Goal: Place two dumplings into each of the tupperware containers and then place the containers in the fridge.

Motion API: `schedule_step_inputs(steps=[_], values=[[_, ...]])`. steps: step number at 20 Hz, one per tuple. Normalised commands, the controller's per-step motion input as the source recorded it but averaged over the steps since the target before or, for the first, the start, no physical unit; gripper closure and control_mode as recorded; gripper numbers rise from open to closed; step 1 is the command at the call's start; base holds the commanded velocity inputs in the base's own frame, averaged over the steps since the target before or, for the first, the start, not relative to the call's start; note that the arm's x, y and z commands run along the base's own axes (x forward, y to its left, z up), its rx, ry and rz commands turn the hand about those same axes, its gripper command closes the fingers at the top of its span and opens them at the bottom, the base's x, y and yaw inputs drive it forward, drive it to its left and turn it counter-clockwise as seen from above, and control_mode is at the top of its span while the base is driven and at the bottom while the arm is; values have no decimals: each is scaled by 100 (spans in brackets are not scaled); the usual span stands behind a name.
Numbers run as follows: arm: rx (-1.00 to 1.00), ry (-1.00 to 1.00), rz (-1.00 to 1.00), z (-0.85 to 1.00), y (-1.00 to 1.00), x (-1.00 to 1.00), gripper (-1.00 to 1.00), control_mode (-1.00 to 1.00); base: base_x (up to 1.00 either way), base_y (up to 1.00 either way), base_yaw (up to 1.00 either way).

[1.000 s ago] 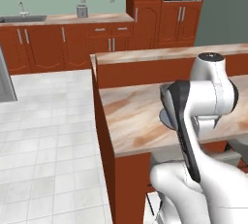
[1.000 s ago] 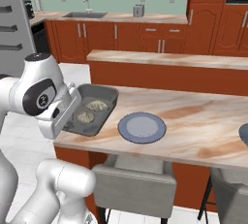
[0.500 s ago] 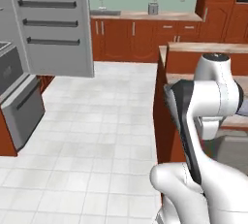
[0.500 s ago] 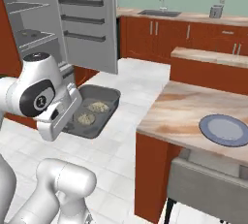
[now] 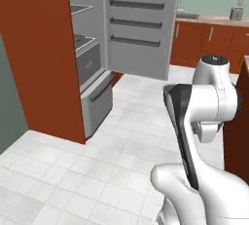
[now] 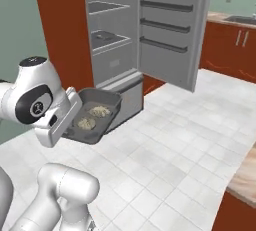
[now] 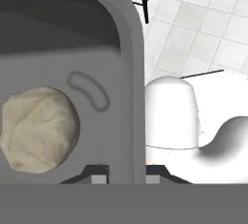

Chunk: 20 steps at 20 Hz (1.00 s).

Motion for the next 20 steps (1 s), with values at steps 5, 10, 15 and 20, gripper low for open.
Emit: schedule_step_inputs(steps=[5,10,15,20], values=[[0,0,0,0,0,0,100,100,100,-31,37],[0,0,0,0,0,0,100,100,100,20,11],[0,0,0,0,0,0,100,100,100,-8,1],[0,0,0,0,0,0,100,100,100,-82,30]])
